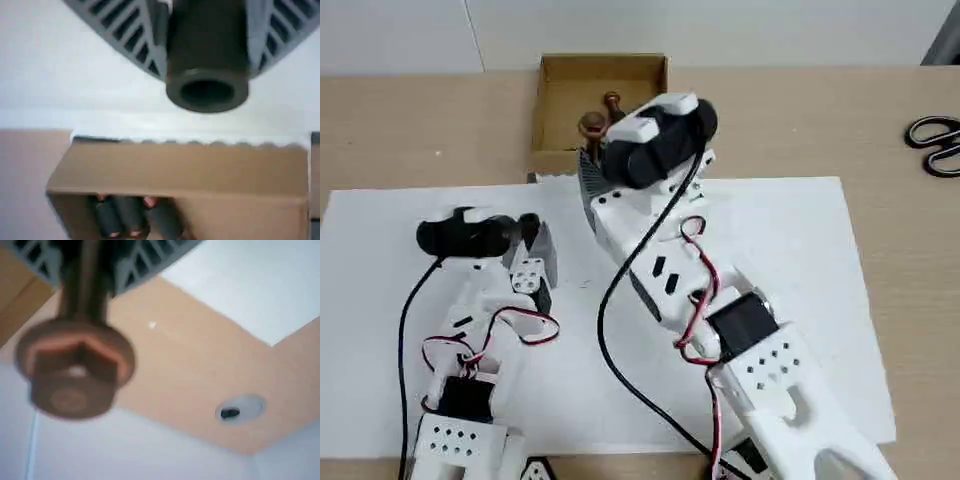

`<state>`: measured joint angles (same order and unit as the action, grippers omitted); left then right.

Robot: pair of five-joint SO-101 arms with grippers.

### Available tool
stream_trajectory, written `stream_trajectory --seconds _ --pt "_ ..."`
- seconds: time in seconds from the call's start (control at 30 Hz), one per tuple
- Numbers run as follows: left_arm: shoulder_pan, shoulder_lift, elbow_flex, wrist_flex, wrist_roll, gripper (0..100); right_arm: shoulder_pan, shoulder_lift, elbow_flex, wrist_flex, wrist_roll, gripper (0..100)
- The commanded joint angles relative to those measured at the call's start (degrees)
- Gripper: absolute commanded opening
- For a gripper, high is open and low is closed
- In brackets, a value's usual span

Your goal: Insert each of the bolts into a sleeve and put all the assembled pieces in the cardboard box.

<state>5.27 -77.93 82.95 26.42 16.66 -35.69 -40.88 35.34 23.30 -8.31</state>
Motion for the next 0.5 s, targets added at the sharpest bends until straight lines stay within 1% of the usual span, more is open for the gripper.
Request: stream_trajectory --seconds 0.0,0.07,0.17,0.27,0.47 --pt "3.78 -1.23 -2.33 -2.11 3.52 0 0.31 3.82 -3.08 -0.92 -4.75 0.2" --pt "7.47 -0.97 -3.91 -1.49 5.63 0 0.31 6.11 -3.08 -2.77 -6.68 0.2" --pt "11.43 -0.88 -5.76 1.93 7.30 0 -0.31 7.87 -3.08 -3.82 -6.86 0.2" --pt "12.40 -1.23 -6.11 3.52 8.09 0 -1.36 8.13 -3.08 -3.74 -6.86 0.2" --pt "11.96 -0.79 -6.29 3.52 8.26 0 -3.30 8.31 -3.08 -3.21 -6.77 0.2"
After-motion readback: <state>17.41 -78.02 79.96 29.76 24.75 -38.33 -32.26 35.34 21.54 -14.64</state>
